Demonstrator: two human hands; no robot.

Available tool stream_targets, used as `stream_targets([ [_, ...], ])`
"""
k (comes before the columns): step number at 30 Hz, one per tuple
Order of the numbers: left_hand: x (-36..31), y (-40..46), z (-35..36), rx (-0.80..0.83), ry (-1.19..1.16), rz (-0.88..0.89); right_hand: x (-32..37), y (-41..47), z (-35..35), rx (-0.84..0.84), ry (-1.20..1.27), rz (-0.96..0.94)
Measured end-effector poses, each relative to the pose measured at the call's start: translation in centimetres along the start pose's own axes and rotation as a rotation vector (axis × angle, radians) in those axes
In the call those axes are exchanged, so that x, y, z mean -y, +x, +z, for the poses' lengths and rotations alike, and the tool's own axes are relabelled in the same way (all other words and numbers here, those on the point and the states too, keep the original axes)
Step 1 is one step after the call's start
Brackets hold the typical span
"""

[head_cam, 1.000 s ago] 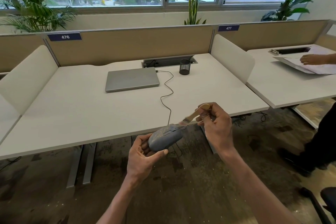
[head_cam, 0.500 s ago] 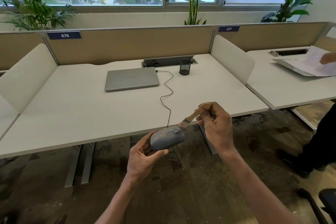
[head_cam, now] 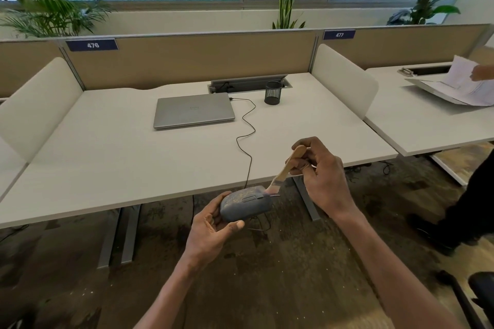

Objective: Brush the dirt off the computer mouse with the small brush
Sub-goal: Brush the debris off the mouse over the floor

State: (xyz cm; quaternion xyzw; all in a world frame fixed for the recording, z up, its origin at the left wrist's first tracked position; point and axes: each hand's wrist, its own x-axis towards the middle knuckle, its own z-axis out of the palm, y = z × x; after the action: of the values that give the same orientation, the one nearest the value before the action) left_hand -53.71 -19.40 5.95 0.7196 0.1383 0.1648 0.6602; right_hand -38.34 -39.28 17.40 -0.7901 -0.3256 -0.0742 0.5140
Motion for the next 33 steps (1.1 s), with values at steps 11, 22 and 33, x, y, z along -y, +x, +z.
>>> stream_targets([
  [11, 1.1, -0.5, -0.6, 0.082, -0.013, -0.066, -0.5, -0.3, 0.8, 0.083, 0.025, 0.071],
  [22, 1.6, -0.9, -1.1, 0.088, -0.067, -0.097, -0.7, -0.3, 1.9, 0.044, 0.054, 0.117],
  [33, 1.6, -1.1, -2.0, 0.08, -0.121, -0.1, -0.2, -0.6, 2.4, 0.058, 0.003, 0.091],
])
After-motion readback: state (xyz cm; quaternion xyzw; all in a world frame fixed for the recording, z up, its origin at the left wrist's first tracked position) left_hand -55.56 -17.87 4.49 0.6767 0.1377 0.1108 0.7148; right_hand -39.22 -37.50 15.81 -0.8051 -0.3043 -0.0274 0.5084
